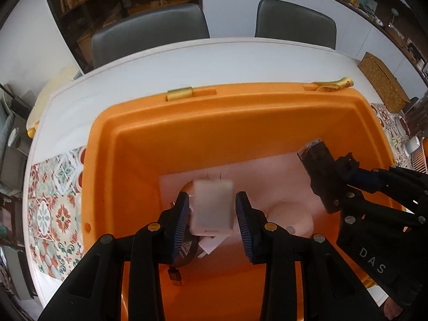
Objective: Organize rigid objects
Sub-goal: 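Open the left tool in the crate while the right tool releases the black object, then raise both open tools out of the crate toward the keys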
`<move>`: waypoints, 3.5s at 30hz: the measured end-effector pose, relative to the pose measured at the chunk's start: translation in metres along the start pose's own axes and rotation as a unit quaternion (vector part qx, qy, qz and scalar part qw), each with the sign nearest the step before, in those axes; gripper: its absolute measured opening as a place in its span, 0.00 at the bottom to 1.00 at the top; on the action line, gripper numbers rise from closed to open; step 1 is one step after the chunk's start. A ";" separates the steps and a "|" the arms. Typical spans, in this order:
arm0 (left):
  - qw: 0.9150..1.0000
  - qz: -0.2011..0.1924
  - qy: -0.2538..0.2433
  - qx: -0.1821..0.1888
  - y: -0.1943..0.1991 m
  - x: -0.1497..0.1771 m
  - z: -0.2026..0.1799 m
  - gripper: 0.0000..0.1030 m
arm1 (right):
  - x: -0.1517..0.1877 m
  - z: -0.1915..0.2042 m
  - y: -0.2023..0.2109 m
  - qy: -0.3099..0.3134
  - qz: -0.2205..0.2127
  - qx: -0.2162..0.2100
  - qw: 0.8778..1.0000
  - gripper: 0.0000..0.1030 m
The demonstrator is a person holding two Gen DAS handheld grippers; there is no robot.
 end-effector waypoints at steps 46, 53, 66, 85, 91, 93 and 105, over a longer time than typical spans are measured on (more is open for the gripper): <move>0.988 -0.114 0.052 -0.093 0.150 0.032 0.053 0.98 | 0.020 0.029 0.119 -0.008 -0.109 -0.001 0.994 0.67; 0.987 -0.103 0.070 -0.101 0.166 0.061 0.067 0.98 | 0.038 0.044 0.139 -0.004 -0.119 -0.007 0.993 0.67; 0.986 -0.083 0.101 -0.103 0.188 0.109 0.096 0.98 | 0.077 0.079 0.153 -0.014 -0.110 -0.022 0.994 0.68; 0.993 -0.034 0.082 -0.076 0.189 0.173 0.124 0.98 | 0.139 0.128 0.151 -0.033 -0.068 -0.022 0.997 0.67; 0.994 -0.017 0.078 -0.071 0.185 0.190 0.129 0.98 | 0.160 0.139 0.144 -0.039 -0.046 -0.024 0.998 0.67; 0.995 -0.013 0.075 -0.069 0.183 0.195 0.130 0.98 | 0.167 0.144 0.140 -0.041 -0.037 -0.024 0.998 0.67; 0.995 0.014 0.077 -0.066 0.173 0.222 0.141 0.98 | 0.196 0.163 0.120 -0.041 0.004 -0.029 0.999 0.67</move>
Point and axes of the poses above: each gripper's, at about its wrist camera, not at the fingertips, and y roughly against the way its jaws point, z to its left, x to its underside, the point moved 7 cm from there along -y, roughly the way its jaws point, and after that the axes turned 15 degrees about -z, right-handed, at the moved point
